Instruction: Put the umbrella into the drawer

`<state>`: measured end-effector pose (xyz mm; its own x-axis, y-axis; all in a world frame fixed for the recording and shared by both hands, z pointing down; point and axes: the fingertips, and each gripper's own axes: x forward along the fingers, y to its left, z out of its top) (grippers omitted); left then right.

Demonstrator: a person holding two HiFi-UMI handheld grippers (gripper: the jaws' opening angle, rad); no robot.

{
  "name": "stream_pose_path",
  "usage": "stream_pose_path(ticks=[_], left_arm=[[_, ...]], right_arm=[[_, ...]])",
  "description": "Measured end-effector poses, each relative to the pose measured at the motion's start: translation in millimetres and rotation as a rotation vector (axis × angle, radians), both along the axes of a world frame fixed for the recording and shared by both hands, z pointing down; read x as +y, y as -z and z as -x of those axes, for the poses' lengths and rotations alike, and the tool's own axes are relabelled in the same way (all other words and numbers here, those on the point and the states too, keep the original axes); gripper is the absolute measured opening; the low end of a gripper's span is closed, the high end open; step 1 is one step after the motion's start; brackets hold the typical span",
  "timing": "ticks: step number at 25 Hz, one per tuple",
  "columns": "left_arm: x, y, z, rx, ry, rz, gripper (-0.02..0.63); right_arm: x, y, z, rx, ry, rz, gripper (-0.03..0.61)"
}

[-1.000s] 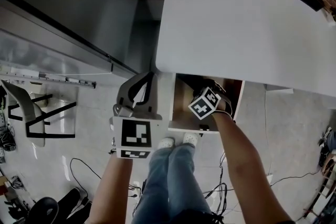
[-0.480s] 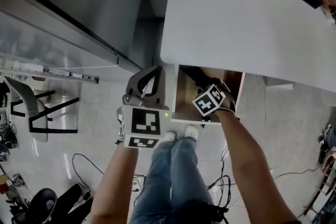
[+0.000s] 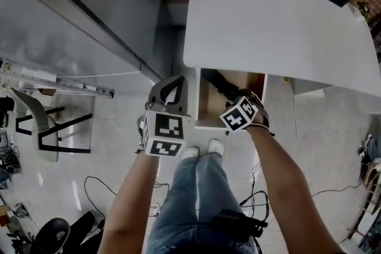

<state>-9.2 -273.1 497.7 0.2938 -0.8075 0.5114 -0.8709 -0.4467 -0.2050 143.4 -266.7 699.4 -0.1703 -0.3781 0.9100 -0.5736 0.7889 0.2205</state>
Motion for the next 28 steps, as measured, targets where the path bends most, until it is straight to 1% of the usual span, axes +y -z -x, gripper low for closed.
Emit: stream_pose_path(ticks=[3,8,12,17,24,28], left_arm=[[5.7,11.4,3.6,0.006,0.003,0.002,0.002],[10.3,32.2,7.0,0.017,-0.002,-0.018,0.002],[15.0,48.7,8.4,0.028,-0.006,-0.036,0.002],[19.3,72.6,10.6,0.036,-0.017,-0.076,0.002],[31.9,100.6,16.7,0.068,0.001,-0.131,0.002],[37.9,118.4,17.4,0.099,0.017,-0.162,0.002]], right_arm=[[7.9,22.8,1.2,-0.004,-0.003,-0.003,0.250],[18.3,56.8,-3.2,-0.002,-0.030,-0.019,0.250],[31.9,84.3,-6.0,-0.038,-0.078,-0.035,0.250],[43.7,120.9,-9.0,-0.068,-0.109,-0.070,0.250],[63.8,167.4,-5.9,-0.135,-0.093,-0.121,0.247],[72.4,199.3,-7.7,-0.176,-0.097,-0.145,0.247]])
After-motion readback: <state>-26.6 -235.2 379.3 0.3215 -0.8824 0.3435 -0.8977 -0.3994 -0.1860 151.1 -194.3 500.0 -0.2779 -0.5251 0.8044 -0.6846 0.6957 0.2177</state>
